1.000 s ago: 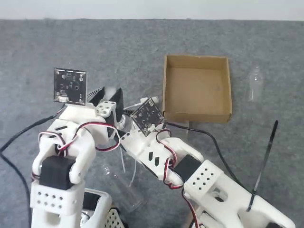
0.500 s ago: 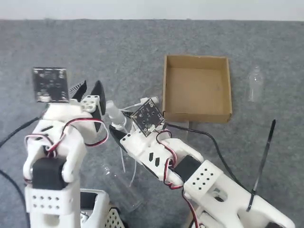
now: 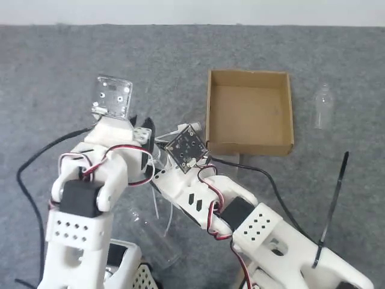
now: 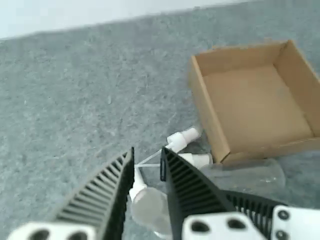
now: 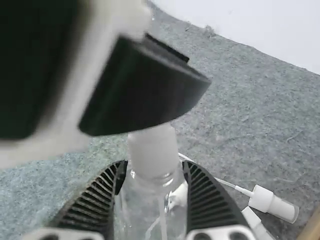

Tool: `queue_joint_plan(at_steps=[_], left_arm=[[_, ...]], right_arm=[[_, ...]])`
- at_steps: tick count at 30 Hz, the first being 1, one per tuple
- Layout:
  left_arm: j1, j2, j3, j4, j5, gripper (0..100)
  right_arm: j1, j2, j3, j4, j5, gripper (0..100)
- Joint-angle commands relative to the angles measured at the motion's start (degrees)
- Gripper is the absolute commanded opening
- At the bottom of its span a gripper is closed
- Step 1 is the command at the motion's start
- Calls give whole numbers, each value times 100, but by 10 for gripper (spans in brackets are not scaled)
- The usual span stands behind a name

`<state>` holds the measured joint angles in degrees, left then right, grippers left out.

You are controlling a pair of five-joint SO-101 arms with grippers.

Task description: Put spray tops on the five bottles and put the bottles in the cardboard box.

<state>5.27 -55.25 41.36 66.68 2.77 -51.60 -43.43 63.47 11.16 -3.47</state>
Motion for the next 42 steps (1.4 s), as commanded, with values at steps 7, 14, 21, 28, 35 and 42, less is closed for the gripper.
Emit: queue_joint_plan(at_steps=[7,14,21,28,35,42], left_arm=[[44,-62,-470,-123,-62,76],[-1011,-281,-1604,563,-325,77],[-1275,-1873,356,-105,-281,114],[-1064,-2778,2316,-853,-281,159],[-1090,-3077,2598,-853,-281,159],[-1090,-3051,2642,-844,-290,159]], right_arm=[[101,-242,-70,-119,-62,6],[391,-286,-149,-110,-53,6],[1165,-224,-1301,857,-53,6],[1974,-224,-2444,1411,580,6],[2360,48,-3253,2501,598,6],[2343,374,-3112,2668,598,6]])
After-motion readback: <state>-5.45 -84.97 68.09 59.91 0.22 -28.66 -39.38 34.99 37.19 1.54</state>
